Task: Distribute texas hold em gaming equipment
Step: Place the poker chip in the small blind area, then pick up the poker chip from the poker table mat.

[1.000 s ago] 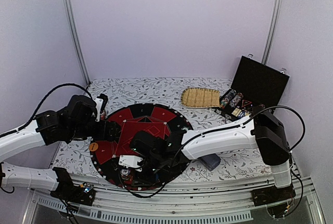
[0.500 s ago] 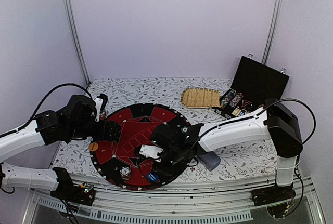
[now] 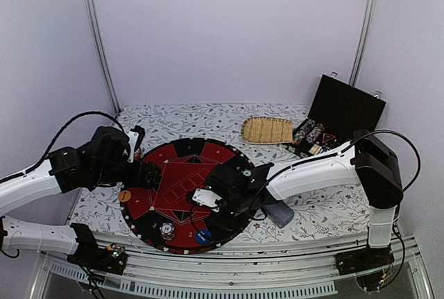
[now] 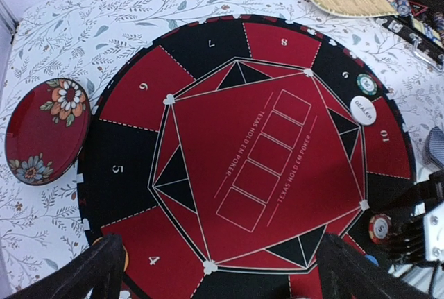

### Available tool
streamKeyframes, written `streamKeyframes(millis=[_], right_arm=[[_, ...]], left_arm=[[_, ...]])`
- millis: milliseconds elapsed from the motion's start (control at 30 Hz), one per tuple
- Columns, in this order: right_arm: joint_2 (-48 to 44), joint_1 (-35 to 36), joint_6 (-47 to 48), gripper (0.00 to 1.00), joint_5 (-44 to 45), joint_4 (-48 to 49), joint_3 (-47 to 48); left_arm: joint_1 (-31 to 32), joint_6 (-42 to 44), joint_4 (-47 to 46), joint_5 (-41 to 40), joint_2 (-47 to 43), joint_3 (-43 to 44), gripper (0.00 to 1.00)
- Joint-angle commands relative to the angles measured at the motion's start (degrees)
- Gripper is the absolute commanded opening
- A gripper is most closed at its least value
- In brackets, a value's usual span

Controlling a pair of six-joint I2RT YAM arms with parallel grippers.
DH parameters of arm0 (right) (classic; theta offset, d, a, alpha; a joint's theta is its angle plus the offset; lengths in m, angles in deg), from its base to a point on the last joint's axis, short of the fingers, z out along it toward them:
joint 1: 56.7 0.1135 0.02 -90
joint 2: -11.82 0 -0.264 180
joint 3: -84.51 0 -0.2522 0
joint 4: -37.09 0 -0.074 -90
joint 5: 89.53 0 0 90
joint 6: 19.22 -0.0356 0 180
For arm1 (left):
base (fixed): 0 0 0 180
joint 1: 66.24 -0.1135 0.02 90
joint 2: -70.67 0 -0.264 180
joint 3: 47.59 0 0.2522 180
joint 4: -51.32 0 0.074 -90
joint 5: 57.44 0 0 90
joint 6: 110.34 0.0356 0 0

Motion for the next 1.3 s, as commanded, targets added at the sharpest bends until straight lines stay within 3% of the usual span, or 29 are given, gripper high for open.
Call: streamKeyframes(millis=[0,167,433,733,867,1033,1267], right_arm=[[1.54,-0.25,-0.24,0.55,0.61,-2.22,0.81],[-0.77,-0.56,-0.39,0.77,1.66,-3.99,2.96],[-6.69,-10.91,-4.05,0.84,1.04,-6.54,7.06],[3.52,-24.5,-13.23,0.81,4.88,-13.71,14.69],[8.45,-24.8,-14.8,0.78,6.59,-14.9,18.31],[12.42,-24.8,-15.48,0.67,7.96,-15.44,19.62],[13.66,-24.67,-15.34,0.59,4.02,-14.92,18.36]], left_arm=[[-0.85,0.92,-0.55,0.75,0.46,0.81,0.98],[-0.95,1.19,-0.71,1.04,0.84,0.9,0.98],[-1.14,1.66,-0.87,1.19,1.2,1.07,0.98],[-1.41,1.84,-1.28,1.36,1.53,0.81,0.98],[-1.51,1.85,-1.27,1.53,1.98,0.74,0.98],[-1.53,1.75,-1.44,1.8,1.92,0.62,0.98],[-1.66,1.77,-1.8,2.06,1.94,0.31,0.98]])
